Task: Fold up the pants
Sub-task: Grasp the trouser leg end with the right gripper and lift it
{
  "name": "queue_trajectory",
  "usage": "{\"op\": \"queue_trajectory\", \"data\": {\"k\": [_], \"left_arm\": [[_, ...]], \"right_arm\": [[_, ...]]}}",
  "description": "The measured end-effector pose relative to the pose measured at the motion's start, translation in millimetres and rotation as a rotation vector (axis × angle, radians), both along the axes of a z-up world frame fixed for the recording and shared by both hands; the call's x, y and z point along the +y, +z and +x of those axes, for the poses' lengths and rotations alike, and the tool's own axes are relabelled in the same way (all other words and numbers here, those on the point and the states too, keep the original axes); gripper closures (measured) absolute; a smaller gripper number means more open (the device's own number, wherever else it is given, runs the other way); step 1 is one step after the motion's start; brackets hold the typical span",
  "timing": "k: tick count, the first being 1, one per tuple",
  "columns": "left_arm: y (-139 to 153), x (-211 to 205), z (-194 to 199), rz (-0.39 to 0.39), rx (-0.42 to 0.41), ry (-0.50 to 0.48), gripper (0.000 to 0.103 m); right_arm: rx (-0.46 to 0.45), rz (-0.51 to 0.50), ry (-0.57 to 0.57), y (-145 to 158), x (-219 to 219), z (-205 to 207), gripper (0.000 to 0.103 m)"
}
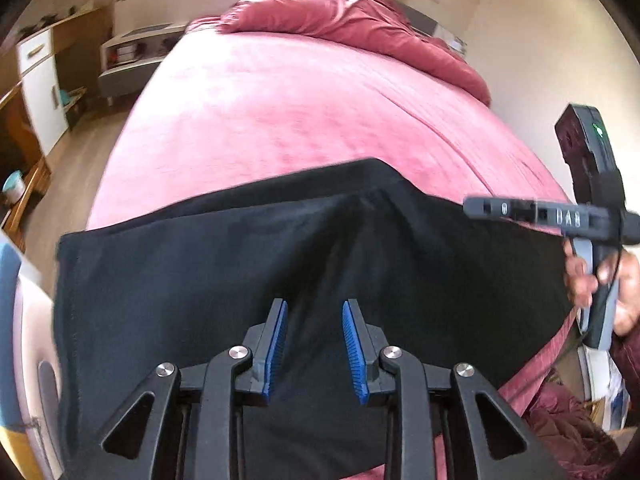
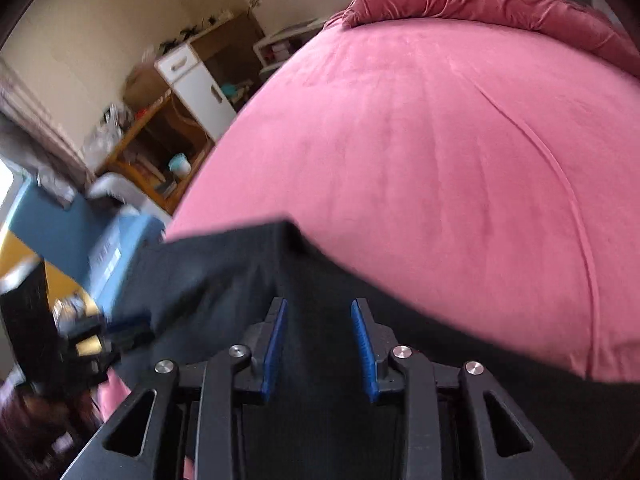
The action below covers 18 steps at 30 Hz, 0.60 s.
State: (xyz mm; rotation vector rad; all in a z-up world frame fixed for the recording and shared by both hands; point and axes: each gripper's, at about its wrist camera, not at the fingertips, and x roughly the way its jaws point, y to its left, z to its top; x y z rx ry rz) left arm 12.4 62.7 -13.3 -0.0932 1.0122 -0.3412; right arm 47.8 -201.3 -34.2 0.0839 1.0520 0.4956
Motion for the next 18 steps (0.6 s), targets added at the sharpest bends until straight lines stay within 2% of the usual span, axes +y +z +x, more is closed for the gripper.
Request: {"op": "queue_trajectory", "data": {"k": [4, 5, 6, 7, 12, 13, 18], "left_arm": [[-13, -20, 2, 0.072, 0.049, -0.003, 0.074], [-19, -21, 3, 0.088, 0.073, 0.003, 0.074], [-24, -21, 2, 0.099, 0.088, 0.002, 0.074], [-28, -20, 2, 0.112, 0.096, 0.010, 0.074], [-27, -15, 2, 0.103, 0.101, 0.044, 0.073], [-26, -19, 4, 0.102, 0.093, 0.039, 0.072], [-16, -31, -8, 0.078, 0.052, 0.004, 0.071]], "right_arm": [[0.037, -0.105, -0.045, -30, -7, -10, 0.072], [0.041, -0.145, -0.073, -39, -10, -9, 0.081], [0.044, -0.161, -0.103, -47, -13, -7, 0.094], [0.038, -0.168, -0.124, -51, -16, -6, 0.097], [0.025, -0.101, -0.179, -48, -34, -13, 0.098], [0.025, -0.085, -0.192, -44, -38, -17, 0.094], [0.022, 0.079, -0.332, -24, -112, -57, 0.092]]}}
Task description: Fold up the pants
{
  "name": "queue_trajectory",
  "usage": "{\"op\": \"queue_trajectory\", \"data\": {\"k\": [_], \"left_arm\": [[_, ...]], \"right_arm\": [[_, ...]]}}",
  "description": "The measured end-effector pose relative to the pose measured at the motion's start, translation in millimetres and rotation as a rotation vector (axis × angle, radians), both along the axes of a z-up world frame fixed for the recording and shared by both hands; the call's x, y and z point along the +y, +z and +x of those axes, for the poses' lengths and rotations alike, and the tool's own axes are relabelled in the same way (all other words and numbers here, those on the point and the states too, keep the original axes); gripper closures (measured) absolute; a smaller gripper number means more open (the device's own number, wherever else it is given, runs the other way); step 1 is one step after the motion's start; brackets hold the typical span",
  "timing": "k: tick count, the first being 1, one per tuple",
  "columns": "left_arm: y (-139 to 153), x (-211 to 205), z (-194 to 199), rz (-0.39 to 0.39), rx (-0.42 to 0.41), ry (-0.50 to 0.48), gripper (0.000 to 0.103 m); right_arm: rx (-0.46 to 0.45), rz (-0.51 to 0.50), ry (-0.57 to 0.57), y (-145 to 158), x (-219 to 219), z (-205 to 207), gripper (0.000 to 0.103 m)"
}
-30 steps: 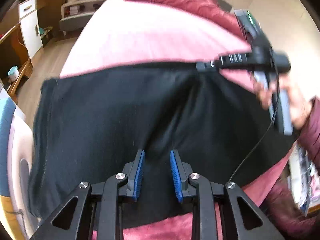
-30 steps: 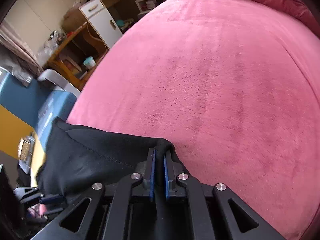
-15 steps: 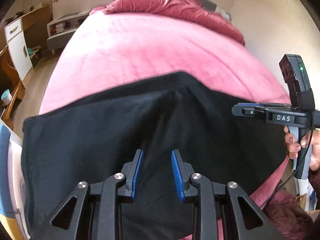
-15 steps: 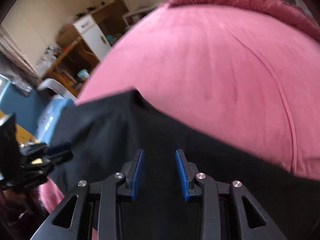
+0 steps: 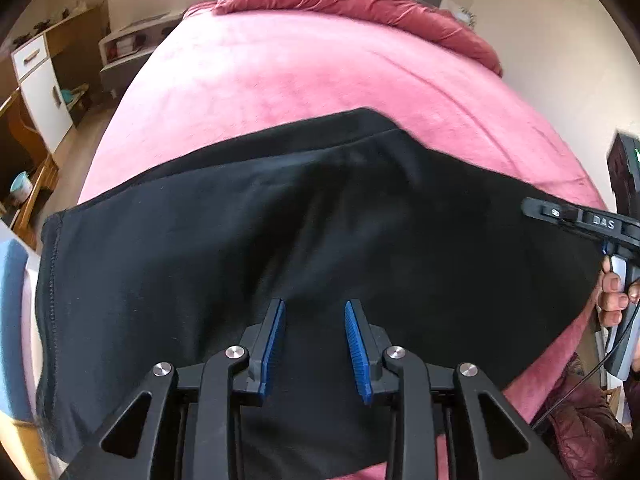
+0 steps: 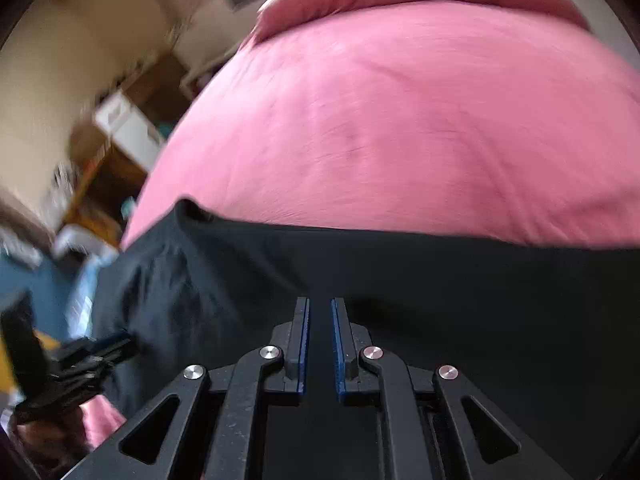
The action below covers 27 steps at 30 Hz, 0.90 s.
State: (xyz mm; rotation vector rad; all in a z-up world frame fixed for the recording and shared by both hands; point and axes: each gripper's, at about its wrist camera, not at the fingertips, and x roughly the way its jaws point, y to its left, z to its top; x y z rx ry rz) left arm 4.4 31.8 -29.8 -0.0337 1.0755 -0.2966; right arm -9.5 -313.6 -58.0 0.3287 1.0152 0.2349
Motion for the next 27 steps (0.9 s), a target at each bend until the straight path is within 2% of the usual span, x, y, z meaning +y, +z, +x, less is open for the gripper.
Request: {"op": "queue_trajectory", "data": {"k": [5, 8, 9, 11, 14, 19, 27], "left_arm": [[5, -16, -10, -0.037, -0.022, -0.038, 0.068], [2, -32, -14, -0.038, -0.012, -0.053, 0.068], [0, -37, -15, -0.038, -0.009, -0.056, 0.068], [-1, -43, -17, -0.035, -0.004, -0.063, 0.068], [-1, -53, -20, -0.017, -0.003, -0.081, 0.068], [-2, -67, -19, -0.013, 0.002, -0.091, 0.068], [-14, -83, -10, 0.014, 0.023, -0.095, 0.068]], "right_arm": [[-0.007, 0.131, -0.261, 8, -112, -54, 0.089], [-0.012, 0.222, -0.506, 4, -198, -99, 0.064], [-0.020, 0.258, -0.576, 2, -220, -113, 0.060], [-0.037, 0.353, -0.741, -6, -270, -149, 0.059], [-0.071, 0.440, -0.892, -19, -310, -187, 0.059], [-0.093, 0.521, -1.014, -41, -362, -210, 0.059], [-0.125, 0.593, -1.089, -65, -385, -205, 0.059]]}}
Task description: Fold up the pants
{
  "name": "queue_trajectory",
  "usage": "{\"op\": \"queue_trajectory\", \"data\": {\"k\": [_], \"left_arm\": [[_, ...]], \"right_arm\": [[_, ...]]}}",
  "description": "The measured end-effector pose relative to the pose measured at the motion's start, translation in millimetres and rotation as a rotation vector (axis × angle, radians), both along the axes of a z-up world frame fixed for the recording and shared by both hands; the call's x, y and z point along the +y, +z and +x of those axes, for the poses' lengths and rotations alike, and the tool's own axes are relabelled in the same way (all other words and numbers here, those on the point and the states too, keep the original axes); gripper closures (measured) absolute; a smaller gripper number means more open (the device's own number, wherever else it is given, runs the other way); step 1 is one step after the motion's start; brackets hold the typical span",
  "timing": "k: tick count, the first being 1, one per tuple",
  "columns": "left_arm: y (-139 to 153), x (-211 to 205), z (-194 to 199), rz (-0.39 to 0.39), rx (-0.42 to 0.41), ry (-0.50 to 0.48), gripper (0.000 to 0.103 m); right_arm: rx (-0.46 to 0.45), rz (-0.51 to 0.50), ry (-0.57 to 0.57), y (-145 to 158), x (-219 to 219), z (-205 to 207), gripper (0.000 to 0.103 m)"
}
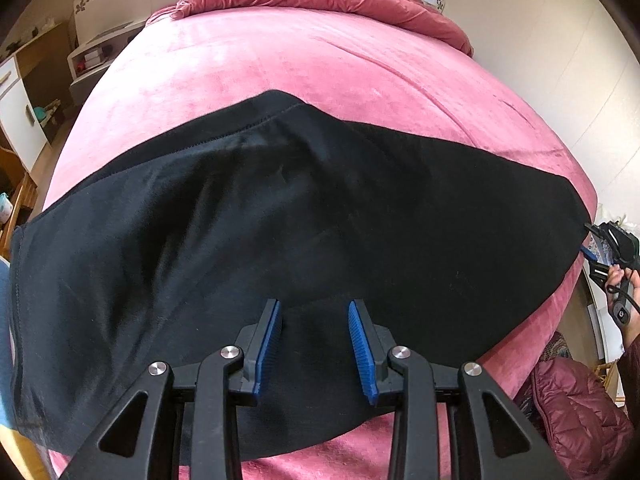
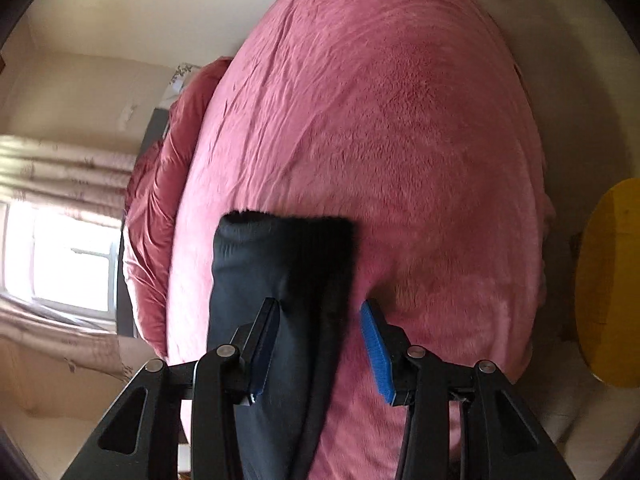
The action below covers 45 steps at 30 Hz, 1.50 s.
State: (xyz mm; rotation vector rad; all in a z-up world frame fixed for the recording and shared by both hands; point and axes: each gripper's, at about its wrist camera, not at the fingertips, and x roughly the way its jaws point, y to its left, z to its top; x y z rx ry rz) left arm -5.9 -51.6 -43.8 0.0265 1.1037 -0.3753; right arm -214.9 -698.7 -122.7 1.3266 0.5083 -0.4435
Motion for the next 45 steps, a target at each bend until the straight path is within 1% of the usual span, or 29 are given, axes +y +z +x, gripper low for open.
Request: {"op": "queue_trajectory", "data": {"k": [3, 6, 7, 8, 9, 12, 16, 17, 21, 24, 26, 28, 29, 31, 34, 36, 39, 42, 45], "left_arm": [[-3, -4, 0, 0.019, 0.003, -0.007, 0.068], [-6, -9, 3, 0.024, 0.007, -0.010, 0.068], [-6, -9, 4, 0.022, 0.009, -0.009, 0.068], [-5, -8, 4, 0.018, 0.012, -0.008, 0.068], [-5, -8, 4, 0.012, 0.014, -0.006, 0.068], [-4, -7, 6, -0.024, 0.025, -0.002, 0.068], [-6, -5, 12, -0.073, 0.055, 0.008, 0.068], [-7, -4, 14, -0.085, 0.065, 0.015, 0.068], [-9, 4, 19, -0.146, 0.095, 0.041, 0.068], [-6, 7, 21, -0.165, 0.092, 0.038, 0.068], [-3, 11, 21, -0.188, 0.096, 0.025, 0.068], [-2, 15, 22, -0.211, 0.095, 0.020, 0.068], [-1, 17, 22, -0.222, 0.093, 0.022, 0.068], [1, 22, 24, -0.247, 0.099, 0.030, 0.068], [5, 32, 26, -0.313, 0.117, 0.034, 0.068], [6, 35, 27, -0.334, 0.127, 0.034, 0.068], [11, 37, 29, -0.351, 0.126, 0.020, 0.068], [13, 32, 31, -0.369, 0.142, 0.016, 0.068], [15, 27, 37, -0.390, 0.163, 0.005, 0.068]], "right_arm": [[-0.032, 0.006, 0.007, -2, -7, 6, 0.059], [-0.040, -0.004, 0.016, 2, -1, 30, 0.059], [-0.029, -0.014, 0.024, 3, -1, 35, 0.060], [-0.005, -0.030, 0.032, 5, -2, 42, 0.068], [0.015, -0.048, 0.039, 8, -2, 47, 0.078], [0.018, -0.124, 0.101, 30, 7, 59, 0.082], [-0.026, -0.233, 0.238, 71, 33, 70, 0.083], [-0.040, -0.265, 0.285, 85, 45, 75, 0.083], [-0.080, -0.341, 0.429, 120, 87, 93, 0.083], [-0.111, -0.379, 0.560, 138, 133, 109, 0.083], [-0.119, -0.404, 0.653, 145, 166, 121, 0.083], [-0.126, -0.408, 0.751, 145, 201, 132, 0.083], [-0.116, -0.424, 0.808, 144, 223, 139, 0.083], [-0.102, -0.422, 0.895, 138, 256, 149, 0.083], [-0.073, -0.432, 1.017, 124, 307, 163, 0.083], [-0.035, -0.447, 1.092, 110, 337, 170, 0.083], [0.030, -0.488, 1.186, 86, 369, 177, 0.083], [0.079, -0.520, 1.248, 68, 393, 176, 0.083], [0.120, -0.558, 1.267, 59, 404, 180, 0.083]]}}
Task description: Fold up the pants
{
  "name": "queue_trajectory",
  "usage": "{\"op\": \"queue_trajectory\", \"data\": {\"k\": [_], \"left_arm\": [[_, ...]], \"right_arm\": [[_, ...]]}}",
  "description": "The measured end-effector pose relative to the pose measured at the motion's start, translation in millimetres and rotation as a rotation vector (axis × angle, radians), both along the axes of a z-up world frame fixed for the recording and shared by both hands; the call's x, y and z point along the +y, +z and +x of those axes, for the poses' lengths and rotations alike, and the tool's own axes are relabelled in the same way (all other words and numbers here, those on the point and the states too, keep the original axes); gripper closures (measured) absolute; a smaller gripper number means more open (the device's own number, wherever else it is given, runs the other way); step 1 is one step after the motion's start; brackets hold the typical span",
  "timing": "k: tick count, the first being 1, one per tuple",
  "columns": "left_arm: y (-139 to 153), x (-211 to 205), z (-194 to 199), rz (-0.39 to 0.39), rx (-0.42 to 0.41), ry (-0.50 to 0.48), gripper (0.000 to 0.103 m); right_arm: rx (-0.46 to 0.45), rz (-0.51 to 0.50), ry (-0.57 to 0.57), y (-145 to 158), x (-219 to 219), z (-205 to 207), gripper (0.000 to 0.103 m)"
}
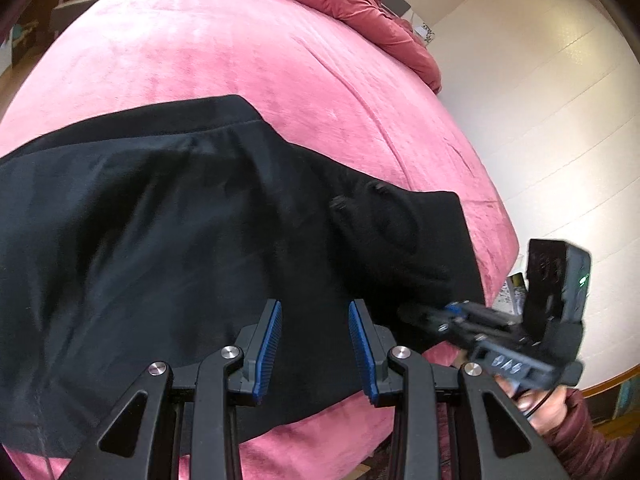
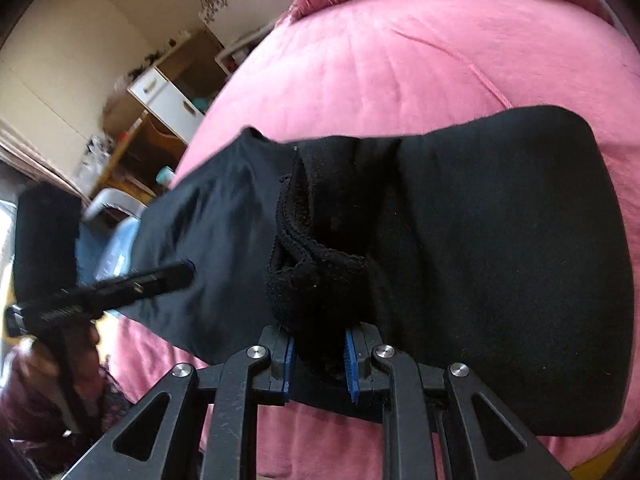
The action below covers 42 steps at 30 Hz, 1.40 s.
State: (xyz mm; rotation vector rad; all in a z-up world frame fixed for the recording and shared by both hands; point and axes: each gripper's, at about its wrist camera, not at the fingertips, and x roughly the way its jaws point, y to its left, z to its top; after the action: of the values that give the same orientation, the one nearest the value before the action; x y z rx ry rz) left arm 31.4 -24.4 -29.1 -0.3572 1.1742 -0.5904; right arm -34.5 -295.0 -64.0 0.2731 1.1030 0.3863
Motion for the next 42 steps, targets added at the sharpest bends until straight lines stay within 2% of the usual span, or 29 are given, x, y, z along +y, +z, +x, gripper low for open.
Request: {"op": "queue_trajectory", "data": {"k": [4, 8, 9, 11, 13, 17, 20, 23, 24, 25, 26, 28, 34, 38, 40, 42], "left_arm": [[5, -8, 7, -0.044, 0.015, -0.021, 0.068], [10, -18, 14, -0.077, 0.033, -0.052, 0.065], [9, -21, 16, -0.087, 0.042, -0.059, 0.064], [7, -25, 21, -0.122, 0.070, -0.067, 0.054], [4, -28, 26, -0.168, 0.112, -0.062, 0.040], [-7, -44, 28, -0.185, 0.174, -0.059, 0.039], [-14, -59, 35, -0.137, 0.197, -0.069, 0.040], [-20, -72, 39, -0.125, 0.227, -0.081, 0.041], [-21, -73, 39, -0.125, 0.229, -0.076, 0.048], [-20, -73, 40, -0.128, 0.224, -0.074, 0.061], [-20, -76, 41, -0.120, 0.215, -0.075, 0.068], [-21, -81, 40, -0.109, 0.205, -0.071, 0.090], [14, -74, 35, -0.216, 0.100, -0.057, 0.092], [50, -68, 28, -0.291, 0.015, -0.072, 0.092], [61, -64, 25, -0.295, -0.014, -0.076, 0.092], [63, -63, 24, -0.278, -0.035, -0.072, 0.092]], "right_arm": [[0.000, -0.030, 0.013, -6, 8, 3, 0.079], [0.018, 0.022, 0.075, -3, 18, -1, 0.046], [0.025, 0.056, 0.101, 0, 17, -4, 0.044], [0.019, 0.105, 0.134, 10, 11, -14, 0.044], [0.012, 0.107, 0.129, 17, -1, -25, 0.044], [0.002, 0.054, 0.010, 24, -47, -46, 0.044], [0.003, 0.010, -0.126, 27, -90, -65, 0.044], [0.023, -0.054, -0.258, 25, -130, -83, 0.044], [0.037, -0.080, -0.293, 21, -141, -89, 0.044], [0.052, -0.097, -0.317, 17, -148, -93, 0.044], [0.068, -0.115, -0.336, 12, -154, -96, 0.044], [0.092, -0.133, -0.355, 2, -164, -102, 0.044], [0.100, -0.127, -0.320, -17, -147, -83, 0.044], [0.051, -0.124, -0.345, -14, -128, -60, 0.044], [0.035, -0.121, -0.382, -14, -126, -53, 0.045], [0.008, -0.168, -0.421, -12, -125, -48, 0.049]]}}
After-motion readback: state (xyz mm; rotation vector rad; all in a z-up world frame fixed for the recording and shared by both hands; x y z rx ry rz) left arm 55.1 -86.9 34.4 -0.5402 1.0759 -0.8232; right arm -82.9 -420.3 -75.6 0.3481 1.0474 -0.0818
